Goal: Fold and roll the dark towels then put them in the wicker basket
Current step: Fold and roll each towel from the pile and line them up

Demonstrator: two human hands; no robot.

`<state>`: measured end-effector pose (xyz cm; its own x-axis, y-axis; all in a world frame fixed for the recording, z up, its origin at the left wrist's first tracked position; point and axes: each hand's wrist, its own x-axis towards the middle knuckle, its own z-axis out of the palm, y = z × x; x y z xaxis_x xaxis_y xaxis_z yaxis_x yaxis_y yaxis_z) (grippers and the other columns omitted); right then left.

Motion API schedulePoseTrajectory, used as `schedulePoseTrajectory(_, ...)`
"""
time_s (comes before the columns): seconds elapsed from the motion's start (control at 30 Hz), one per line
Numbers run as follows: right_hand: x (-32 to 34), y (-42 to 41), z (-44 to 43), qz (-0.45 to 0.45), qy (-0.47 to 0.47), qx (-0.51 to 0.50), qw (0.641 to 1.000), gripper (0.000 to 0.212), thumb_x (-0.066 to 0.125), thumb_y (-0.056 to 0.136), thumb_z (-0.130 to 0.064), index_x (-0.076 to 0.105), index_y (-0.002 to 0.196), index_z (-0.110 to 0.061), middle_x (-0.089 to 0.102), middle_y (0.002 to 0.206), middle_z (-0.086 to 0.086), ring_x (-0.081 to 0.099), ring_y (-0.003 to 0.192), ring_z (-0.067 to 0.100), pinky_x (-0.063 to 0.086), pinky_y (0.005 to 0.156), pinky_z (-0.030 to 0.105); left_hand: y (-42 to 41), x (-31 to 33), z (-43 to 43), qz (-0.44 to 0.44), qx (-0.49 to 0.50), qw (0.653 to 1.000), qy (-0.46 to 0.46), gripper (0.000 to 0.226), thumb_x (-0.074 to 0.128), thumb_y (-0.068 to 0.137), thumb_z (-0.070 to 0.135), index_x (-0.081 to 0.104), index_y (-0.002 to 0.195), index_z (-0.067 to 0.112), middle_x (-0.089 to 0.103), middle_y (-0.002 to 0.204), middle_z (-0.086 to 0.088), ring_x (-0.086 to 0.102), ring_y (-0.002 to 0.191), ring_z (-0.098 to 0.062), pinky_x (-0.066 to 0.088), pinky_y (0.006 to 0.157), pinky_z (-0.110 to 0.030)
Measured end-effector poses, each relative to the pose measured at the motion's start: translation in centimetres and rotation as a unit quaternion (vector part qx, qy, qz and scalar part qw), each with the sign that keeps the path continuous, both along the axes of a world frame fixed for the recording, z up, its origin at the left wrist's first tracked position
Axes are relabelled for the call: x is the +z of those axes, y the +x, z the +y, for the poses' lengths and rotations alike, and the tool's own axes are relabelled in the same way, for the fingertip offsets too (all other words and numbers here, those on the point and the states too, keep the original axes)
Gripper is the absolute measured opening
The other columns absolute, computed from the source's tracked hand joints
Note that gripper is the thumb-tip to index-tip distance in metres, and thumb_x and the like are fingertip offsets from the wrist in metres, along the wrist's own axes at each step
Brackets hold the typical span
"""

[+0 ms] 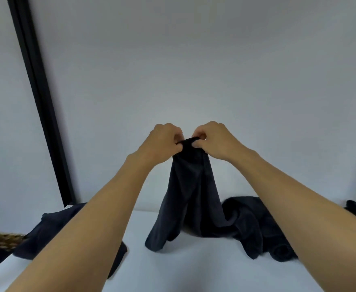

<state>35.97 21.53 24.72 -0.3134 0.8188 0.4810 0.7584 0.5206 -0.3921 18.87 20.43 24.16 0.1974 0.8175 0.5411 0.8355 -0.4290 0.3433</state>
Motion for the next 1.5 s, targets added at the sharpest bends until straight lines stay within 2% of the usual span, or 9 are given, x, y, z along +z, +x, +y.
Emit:
schedulePoseTrajectory(0.1, 0.0, 1.3, 0.5, 0.031, 0.005, -0.029, 0.999, 0.011, 0.06, 0.09, -0.015, 0.069, 0.095, -0.017, 0.063, 0.085, -0.004, 0.06, 0.083, 0.017, 0.043, 0.072, 0.025, -2.9, -1.4, 0.1, 0.019, 0.056, 0.997, -0.053, 0.009, 0.058, 0.082, 0.004, 0.067, 0.079, 0.006, 0.058, 0.069, -0.001, 0.056, 0.063, -0.018, 0.044, 0.056, -0.023)
schedulePoseTrajectory(0.33, 0.2, 4.5, 1.0, -0.011, 0.003, -0.089, 0.996, 0.015, 0.058, 0.088, -0.01, 0.066, 0.096, -0.02, 0.062, 0.093, -0.004, 0.059, 0.087, 0.016, 0.042, 0.072, 0.025, -4.5, -1.2, -0.6, -0.263, -0.025, 0.964, -0.032, 0.015, 0.06, 0.094, 0.014, 0.07, 0.087, 0.006, 0.072, 0.078, -0.008, 0.072, 0.071, -0.019, 0.061, 0.077, -0.034)
schedulePoseTrajectory(0.5, -1.0, 0.8, 1.0, -0.017, -0.04, -0.019, 0.999, 0.032, 0.052, 0.086, 0.001, 0.064, 0.074, -0.026, 0.067, 0.091, -0.004, 0.059, 0.07, 0.006, 0.043, 0.06, 0.018, 0.1, -4.9, 0.8, -0.1, -0.038, 0.972, -0.207, 0.048, 0.07, 0.082, 0.052, 0.057, 0.12, 0.025, 0.066, 0.112, -0.001, 0.064, 0.099, -0.018, 0.052, 0.083, -0.033)
schedulePoseTrajectory(0.6, -8.6, 0.8, 1.8, -0.118, -0.143, -0.038, 0.982, 0.034, 0.046, 0.087, 0.002, 0.064, 0.084, -0.027, 0.065, 0.105, 0.001, 0.06, 0.08, 0.014, 0.049, 0.072, 0.025, 1.5, -13.9, 1.0, 0.044, 0.006, 0.939, -0.34, 0.064, 0.07, 0.084, 0.044, 0.044, 0.138, 0.022, 0.05, 0.136, -0.005, 0.05, 0.122, -0.023, 0.042, 0.097, -0.032)
schedulePoseTrajectory(0.8, -19.3, 0.3, 1.0, -0.181, -0.26, 0.028, 0.948, 0.041, 0.065, 0.084, -0.009, 0.061, 0.123, -0.022, 0.061, 0.119, -0.002, 0.057, 0.109, 0.02, 0.047, 0.095, 0.032, 1.9, -22.2, 1.0, 0.084, 0.028, 0.945, -0.315, 0.018, 0.068, 0.076, 0.028, 0.054, 0.083, 0.02, 0.058, 0.084, -0.002, 0.06, 0.078, -0.023, 0.051, 0.066, -0.035)
schedulePoseTrajectory(0.9, -20.2, -0.3, 1.6, -0.196, -0.217, 0.028, 0.956, 0.054, 0.067, 0.082, -0.012, 0.051, 0.132, -0.024, 0.055, 0.124, 0.001, 0.055, 0.113, 0.024, 0.047, 0.094, 0.04, 1.4, -22.5, 1.4, 0.023, 0.038, 0.961, -0.272, 0.028, 0.06, 0.08, 0.013, 0.044, 0.057, 0.016, 0.043, 0.063, -0.001, 0.048, 0.06, -0.022, 0.038, 0.054, -0.029)
schedulePoseTrajectory(1.03, -19.0, -1.1, 2.5, -0.234, -0.144, 0.025, 0.961, 0.037, 0.065, 0.088, -0.029, 0.057, 0.123, -0.018, 0.054, 0.114, 0.007, 0.057, 0.103, 0.028, 0.048, 0.086, 0.041, 1.1, -20.6, 1.9, -0.063, 0.01, 0.972, -0.225, 0.016, 0.057, 0.086, 0.016, 0.064, 0.072, 0.011, 0.06, 0.067, -0.002, 0.056, 0.068, -0.02, 0.039, 0.058, -0.028)
schedulePoseTrajectory(1.3, -9.0, 0.4, 3.1, -0.034, -0.044, 0.021, 0.998, 0.04, 0.05, 0.098, -0.036, 0.053, 0.065, -0.013, 0.056, 0.064, 0.001, 0.053, 0.062, 0.017, 0.038, 0.059, 0.032, 0.9, -12.1, 1.6, -0.355, -0.087, 0.91, -0.194, 0.033, 0.072, 0.084, 0.04, 0.064, 0.109, 0.018, 0.072, 0.099, 0.002, 0.07, 0.088, -0.012, 0.057, 0.078, -0.028)
schedulePoseTrajectory(1.5, -2.4, 3.0, 2.8, 0.101, 0.011, -0.039, 0.994, 0.05, 0.043, 0.1, -0.039, 0.032, 0.058, -0.015, 0.04, 0.057, 0.0, 0.038, 0.052, 0.015, 0.029, 0.054, 0.031, -0.8, -10.0, 1.8, -0.24, -0.051, 0.936, -0.251, 0.021, 0.078, 0.08, 0.025, 0.075, 0.096, 0.013, 0.076, 0.092, -0.001, 0.072, 0.086, -0.016, 0.058, 0.085, -0.037)
